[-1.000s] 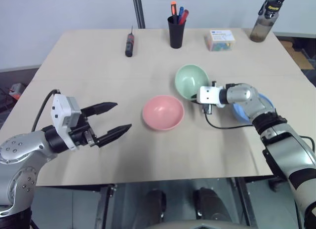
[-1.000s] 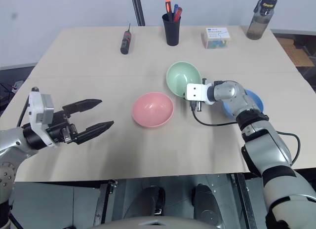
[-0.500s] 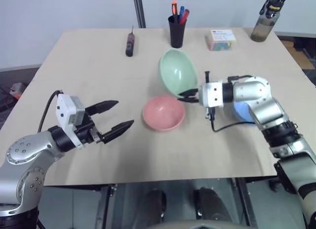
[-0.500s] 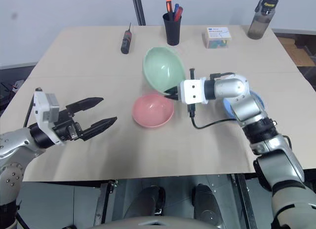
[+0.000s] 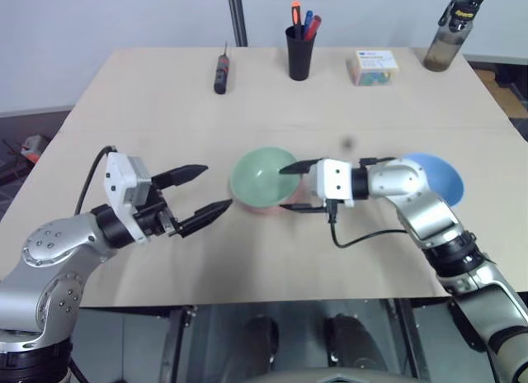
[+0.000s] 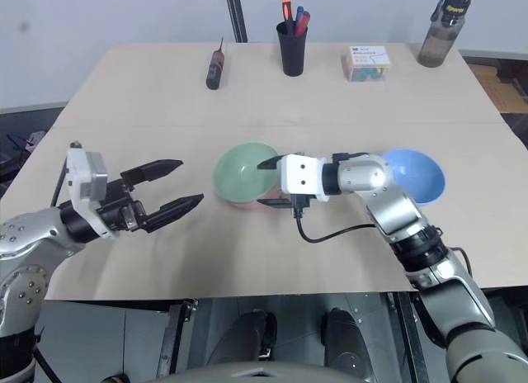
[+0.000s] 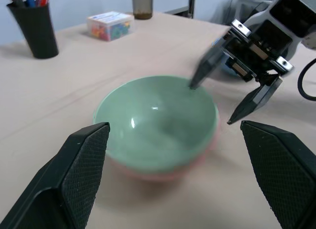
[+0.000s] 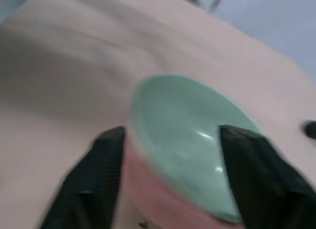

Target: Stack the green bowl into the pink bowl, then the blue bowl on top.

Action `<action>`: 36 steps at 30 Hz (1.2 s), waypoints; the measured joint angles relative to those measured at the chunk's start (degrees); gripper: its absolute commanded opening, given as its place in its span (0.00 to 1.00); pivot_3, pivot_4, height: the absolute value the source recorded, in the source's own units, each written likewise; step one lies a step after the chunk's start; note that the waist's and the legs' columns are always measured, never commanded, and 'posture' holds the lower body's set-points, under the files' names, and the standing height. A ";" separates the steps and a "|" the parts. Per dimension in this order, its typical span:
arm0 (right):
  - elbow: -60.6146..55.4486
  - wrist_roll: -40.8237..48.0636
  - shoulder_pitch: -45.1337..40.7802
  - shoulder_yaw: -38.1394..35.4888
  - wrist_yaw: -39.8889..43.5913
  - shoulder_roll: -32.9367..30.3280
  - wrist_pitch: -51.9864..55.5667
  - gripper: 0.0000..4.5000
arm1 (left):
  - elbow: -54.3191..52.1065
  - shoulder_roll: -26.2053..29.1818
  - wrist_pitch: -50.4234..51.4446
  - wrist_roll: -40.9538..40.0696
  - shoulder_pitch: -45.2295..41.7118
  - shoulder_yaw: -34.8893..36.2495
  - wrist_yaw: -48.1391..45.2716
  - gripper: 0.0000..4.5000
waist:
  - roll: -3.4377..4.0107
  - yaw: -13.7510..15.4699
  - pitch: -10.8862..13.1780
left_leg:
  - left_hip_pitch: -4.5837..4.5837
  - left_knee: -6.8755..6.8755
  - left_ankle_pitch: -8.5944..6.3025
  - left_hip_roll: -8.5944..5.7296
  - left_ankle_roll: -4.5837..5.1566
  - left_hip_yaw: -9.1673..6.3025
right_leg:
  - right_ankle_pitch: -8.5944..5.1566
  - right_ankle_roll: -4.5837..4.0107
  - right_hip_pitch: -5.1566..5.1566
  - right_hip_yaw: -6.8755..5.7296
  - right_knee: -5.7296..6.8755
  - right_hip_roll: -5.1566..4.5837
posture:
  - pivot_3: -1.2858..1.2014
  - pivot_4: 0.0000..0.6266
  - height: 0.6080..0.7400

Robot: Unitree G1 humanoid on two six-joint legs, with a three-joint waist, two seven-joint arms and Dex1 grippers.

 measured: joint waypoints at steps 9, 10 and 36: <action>-16.54 0.82 18.38 -21.99 -14.81 -9.35 23.12 0.75 | 2.26 0.33 -2.05 1.10 -6.23 -6.46 -4.51 1.00 | -0.03 0.94 -0.03 | 0.02 -0.02 0.00 -0.01 0.01 0.10 | 0.00 -0.01 0.01 0.09 0.01 0.02 | 0.52 0.24 1.00; -17.51 -0.09 21.74 -23.45 -16.53 -10.38 25.11 0.75 | 2.82 0.50 -3.04 1.30 -7.25 -7.36 -6.30 1.00 | -0.03 0.88 -0.03 | 0.01 -0.03 0.00 0.00 0.02 0.13 | 0.00 -0.01 0.01 0.11 0.00 0.05 | 0.52 0.24 1.00; -15.96 4.94 16.24 -18.30 -18.90 -5.38 27.37 0.03 | 7.94 -1.52 -6.45 1.43 -12.07 -7.15 -7.19 1.00 | 0.01 0.37 0.00 | 0.09 0.00 0.00 0.13 0.04 0.17 | 0.00 0.01 0.01 0.16 0.06 0.24 | 0.52 0.24 1.00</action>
